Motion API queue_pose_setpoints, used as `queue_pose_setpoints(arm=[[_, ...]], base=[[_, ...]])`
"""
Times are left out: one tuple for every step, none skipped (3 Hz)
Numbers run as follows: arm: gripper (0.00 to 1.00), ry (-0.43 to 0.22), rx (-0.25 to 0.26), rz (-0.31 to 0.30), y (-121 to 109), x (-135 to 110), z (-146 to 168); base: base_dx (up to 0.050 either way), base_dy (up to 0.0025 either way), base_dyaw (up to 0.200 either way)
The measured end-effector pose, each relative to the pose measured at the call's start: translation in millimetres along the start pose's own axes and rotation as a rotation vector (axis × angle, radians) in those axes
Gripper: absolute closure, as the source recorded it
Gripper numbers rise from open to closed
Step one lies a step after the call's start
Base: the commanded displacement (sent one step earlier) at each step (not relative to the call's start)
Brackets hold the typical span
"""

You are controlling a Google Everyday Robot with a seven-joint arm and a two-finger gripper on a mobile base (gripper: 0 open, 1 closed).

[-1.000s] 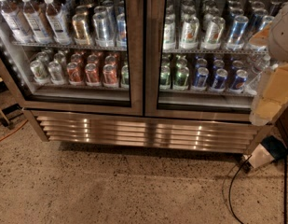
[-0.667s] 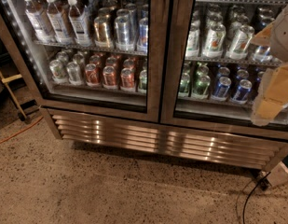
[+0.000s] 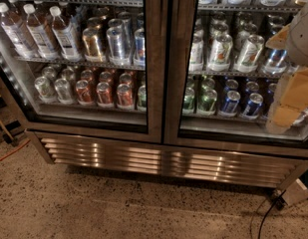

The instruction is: Open left fridge door

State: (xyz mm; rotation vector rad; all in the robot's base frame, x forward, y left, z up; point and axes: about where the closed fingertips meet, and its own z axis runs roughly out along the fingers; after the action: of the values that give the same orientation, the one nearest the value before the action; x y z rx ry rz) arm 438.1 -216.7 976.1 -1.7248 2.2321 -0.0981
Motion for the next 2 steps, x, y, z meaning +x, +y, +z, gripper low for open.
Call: queue_pose_setpoints(arm=[[0.00, 0.000, 0.000, 0.000, 0.0, 0.0, 0.0], [0.00, 0.000, 0.000, 0.000, 0.0, 0.0, 0.0]], base=[[0.045, 0.00200, 0.088], [0.041, -0.00236, -0.114]])
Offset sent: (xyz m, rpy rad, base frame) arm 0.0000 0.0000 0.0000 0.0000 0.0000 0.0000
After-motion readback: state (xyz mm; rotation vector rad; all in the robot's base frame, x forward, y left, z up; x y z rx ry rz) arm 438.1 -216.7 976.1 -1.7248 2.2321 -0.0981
